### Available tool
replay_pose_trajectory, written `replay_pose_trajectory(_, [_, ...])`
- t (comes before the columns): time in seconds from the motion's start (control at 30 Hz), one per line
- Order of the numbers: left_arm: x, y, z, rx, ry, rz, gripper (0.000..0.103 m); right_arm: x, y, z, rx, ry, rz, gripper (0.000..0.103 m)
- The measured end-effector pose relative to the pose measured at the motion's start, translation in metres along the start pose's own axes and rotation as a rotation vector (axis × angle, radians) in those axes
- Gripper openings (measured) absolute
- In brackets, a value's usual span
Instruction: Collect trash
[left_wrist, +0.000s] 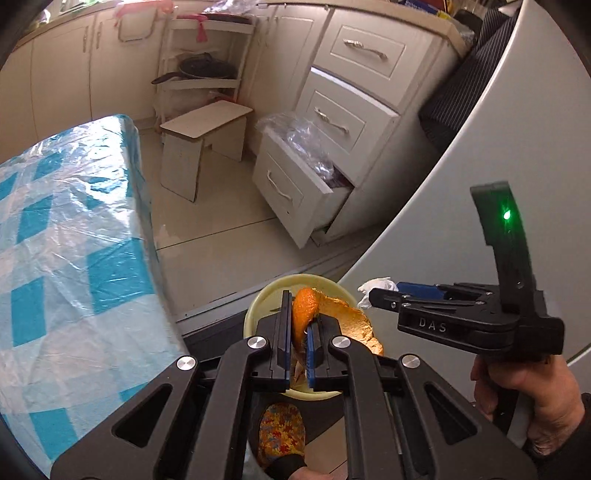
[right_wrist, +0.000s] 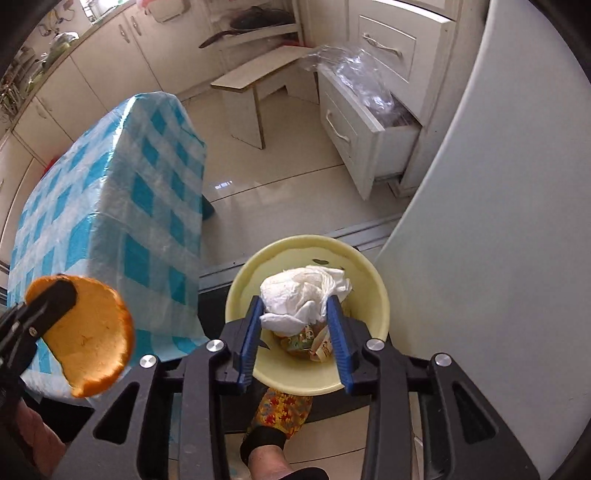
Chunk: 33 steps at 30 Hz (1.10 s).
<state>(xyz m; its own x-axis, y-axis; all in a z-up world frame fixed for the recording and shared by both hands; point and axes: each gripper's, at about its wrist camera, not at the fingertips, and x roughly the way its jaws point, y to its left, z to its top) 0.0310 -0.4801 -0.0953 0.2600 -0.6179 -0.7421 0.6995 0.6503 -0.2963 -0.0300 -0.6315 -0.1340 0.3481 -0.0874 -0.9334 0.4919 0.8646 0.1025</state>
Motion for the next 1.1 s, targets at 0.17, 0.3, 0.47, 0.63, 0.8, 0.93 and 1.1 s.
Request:
replay_pose_trajectory(0.17, [0.048,-0.023,-0.007,0.010,0.071,0.055,0.006,-0.007,-0.020,0.006,0.062,-0.028,-0.027,0.062])
replay_pose_trajectory(0.3, [0.087,-0.029,-0.011,-0.007,0.164,0.060,0.016,-0.025,-0.042,0.011,0.162,-0.118,0.006,0.066])
replay_pose_trajectory(0.47, [0.109,-0.036,-0.015,0.000,0.200,0.047,0.063,-0.066,-0.047,0.016,0.214,-0.300,0.041,0.081])
replay_pose_trajectory(0.63, [0.075,-0.033,-0.013,0.019,0.132,0.002,0.073,-0.094,-0.044,0.018,0.228,-0.424,0.037,0.087])
replay_pose_trajectory(0.8, [0.001,-0.024,-0.019,0.062,0.021,0.055,0.089,-0.133,-0.031,0.004,0.214,-0.565,-0.026,0.093])
replay_pose_trajectory(0.93, [-0.066,-0.011,-0.032,0.081,-0.062,0.134,0.095,-0.174,-0.005,-0.031,0.164,-0.737,-0.112,0.096])
replay_pose_trajectory(1.1, [-0.135,0.005,-0.050,0.093,-0.120,0.236,0.095,-0.197,0.027,-0.094,0.143,-0.849,-0.156,0.096])
